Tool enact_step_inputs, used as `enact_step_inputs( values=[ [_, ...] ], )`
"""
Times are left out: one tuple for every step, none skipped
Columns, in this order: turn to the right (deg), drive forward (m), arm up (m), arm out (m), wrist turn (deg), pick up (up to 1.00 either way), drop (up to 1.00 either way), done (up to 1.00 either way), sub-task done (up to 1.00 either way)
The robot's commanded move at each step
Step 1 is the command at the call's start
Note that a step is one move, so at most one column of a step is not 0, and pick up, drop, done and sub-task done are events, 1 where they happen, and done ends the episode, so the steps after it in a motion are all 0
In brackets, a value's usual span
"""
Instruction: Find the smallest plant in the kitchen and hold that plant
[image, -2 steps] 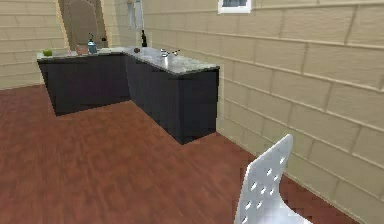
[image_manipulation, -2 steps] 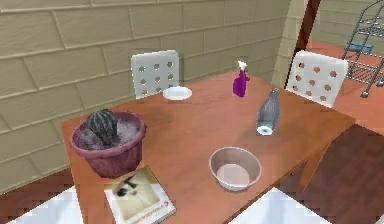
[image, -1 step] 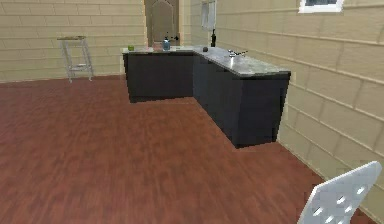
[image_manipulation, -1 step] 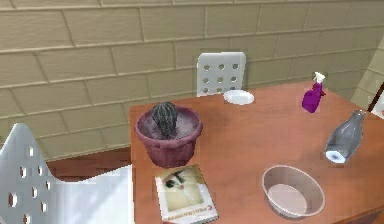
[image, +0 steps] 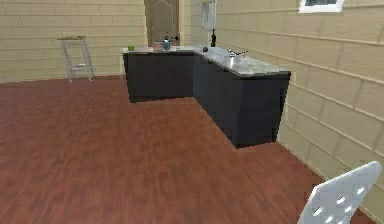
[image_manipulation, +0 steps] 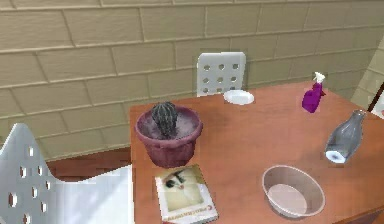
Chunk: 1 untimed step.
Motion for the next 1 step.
enact_step_inputs(
  values=[
    [0.0, 0.00, 0.38, 0.00, 0.0, 0.00, 0.00, 0.00, 0.00]
  ],
)
